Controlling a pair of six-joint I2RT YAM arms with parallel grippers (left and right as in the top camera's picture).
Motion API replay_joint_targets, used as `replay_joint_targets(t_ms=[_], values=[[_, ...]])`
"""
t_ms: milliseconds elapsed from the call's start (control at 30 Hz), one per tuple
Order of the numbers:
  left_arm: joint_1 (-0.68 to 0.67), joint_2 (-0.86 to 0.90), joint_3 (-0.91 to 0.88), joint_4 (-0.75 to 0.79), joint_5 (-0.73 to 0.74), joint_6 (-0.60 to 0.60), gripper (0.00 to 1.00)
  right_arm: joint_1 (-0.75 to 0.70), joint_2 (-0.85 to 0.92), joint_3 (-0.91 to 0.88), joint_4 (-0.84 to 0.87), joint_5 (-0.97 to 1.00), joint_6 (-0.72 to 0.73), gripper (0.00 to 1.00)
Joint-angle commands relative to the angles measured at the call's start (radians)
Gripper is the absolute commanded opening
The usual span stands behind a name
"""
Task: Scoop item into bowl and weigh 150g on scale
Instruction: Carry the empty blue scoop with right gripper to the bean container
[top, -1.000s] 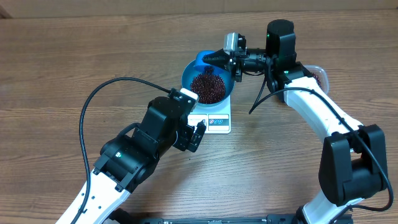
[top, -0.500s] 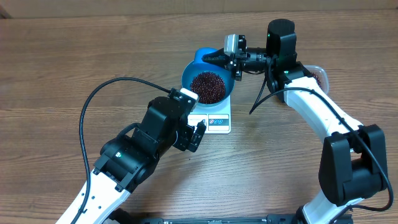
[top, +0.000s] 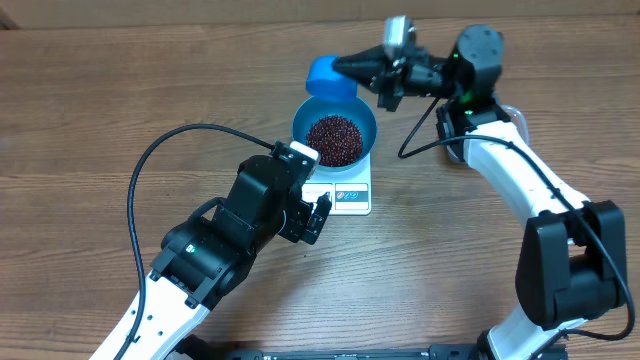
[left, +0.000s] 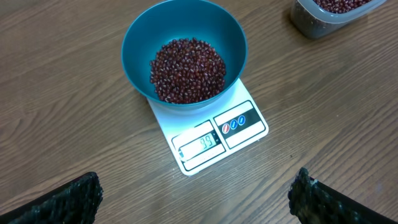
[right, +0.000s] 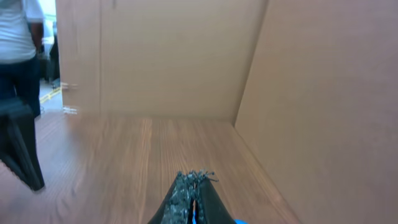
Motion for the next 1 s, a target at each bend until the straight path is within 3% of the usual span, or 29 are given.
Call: replay_joint_targets(t_ms=[0, 467, 867, 967], values=[[0.005, -0.011, -0.002, 0.003, -0.009, 0.008, 1.00, -0.050, -0.005, 0.024, 0.049, -0.003, 0.260, 0.04], [0.005, -0.011, -0.002, 0.004, -0.009, 0.008, 0.99, -0.319, -0.005, 0.024, -0.007, -0.004, 0.296, 0.04], [0.005, -0.011, -0.002, 0.011, -0.009, 0.008, 1.00, -0.513, -0.005, 0.024, -0.320, 0.071, 0.287, 0.04], [0.005, -0.011, -0.002, 0.016, -0.009, 0.008, 0.99, -0.525, -0.004, 0.024, -0.443, 0.144, 0.212, 0.04]])
